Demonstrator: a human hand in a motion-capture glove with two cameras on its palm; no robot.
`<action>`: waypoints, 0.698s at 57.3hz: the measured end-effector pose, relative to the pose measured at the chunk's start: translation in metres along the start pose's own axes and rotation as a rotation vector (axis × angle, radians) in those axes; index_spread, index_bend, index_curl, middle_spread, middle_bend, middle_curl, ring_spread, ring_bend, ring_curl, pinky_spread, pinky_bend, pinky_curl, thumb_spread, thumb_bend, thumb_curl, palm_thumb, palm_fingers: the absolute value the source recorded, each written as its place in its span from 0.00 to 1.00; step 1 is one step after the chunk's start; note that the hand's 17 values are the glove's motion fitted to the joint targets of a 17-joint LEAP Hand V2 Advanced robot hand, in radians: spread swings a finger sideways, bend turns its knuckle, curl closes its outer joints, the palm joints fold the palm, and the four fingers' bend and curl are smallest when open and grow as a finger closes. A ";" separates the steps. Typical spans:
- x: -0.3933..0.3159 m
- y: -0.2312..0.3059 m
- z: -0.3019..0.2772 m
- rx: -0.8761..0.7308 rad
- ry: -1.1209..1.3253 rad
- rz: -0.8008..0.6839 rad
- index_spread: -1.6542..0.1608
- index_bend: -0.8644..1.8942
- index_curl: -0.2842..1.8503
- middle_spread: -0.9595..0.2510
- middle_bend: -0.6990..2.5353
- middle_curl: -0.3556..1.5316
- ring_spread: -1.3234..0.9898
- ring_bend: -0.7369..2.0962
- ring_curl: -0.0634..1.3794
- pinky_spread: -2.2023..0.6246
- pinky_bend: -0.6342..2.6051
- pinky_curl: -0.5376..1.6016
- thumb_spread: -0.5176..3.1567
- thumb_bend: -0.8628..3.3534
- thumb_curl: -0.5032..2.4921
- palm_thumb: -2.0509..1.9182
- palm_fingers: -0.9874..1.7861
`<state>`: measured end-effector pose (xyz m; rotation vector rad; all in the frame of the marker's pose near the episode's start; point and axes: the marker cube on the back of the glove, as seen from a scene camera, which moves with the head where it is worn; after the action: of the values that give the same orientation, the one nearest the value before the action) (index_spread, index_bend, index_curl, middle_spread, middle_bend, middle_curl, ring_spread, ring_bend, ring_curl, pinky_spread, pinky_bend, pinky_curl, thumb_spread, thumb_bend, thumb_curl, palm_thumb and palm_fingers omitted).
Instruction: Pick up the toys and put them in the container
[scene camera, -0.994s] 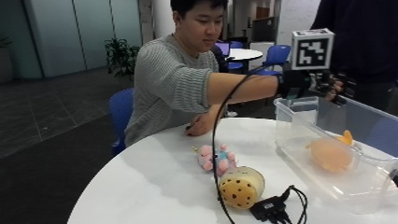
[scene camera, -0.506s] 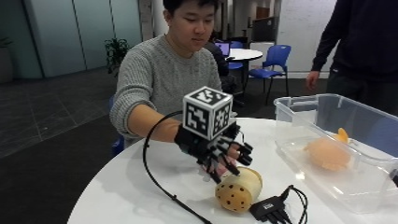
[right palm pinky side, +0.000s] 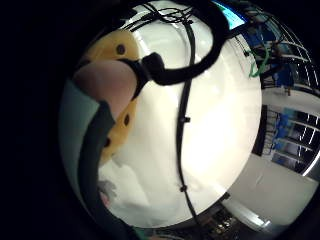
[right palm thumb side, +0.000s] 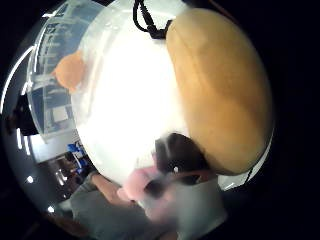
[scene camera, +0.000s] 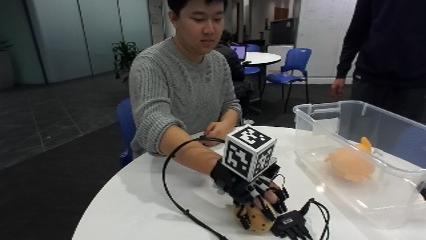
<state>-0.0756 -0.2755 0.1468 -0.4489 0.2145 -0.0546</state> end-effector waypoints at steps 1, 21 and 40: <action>0.000 -0.001 0.002 0.002 0.005 0.003 0.72 0.37 0.24 0.65 0.26 0.33 0.52 0.37 0.26 0.77 0.65 0.40 0.49 0.20 0.28 0.55 0.31; 0.009 -0.009 0.008 0.099 -0.106 0.020 0.71 0.37 0.27 0.58 0.37 0.42 0.45 0.44 0.29 0.71 0.59 0.36 0.52 0.23 0.31 0.62 0.52; -0.012 0.011 -0.114 0.312 -0.280 -0.081 0.71 0.37 0.28 0.53 0.36 0.47 0.38 0.55 0.40 0.66 0.61 0.40 0.48 0.24 0.37 0.67 0.55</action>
<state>-0.1116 -0.3129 0.0441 -0.1508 -0.0878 -0.1022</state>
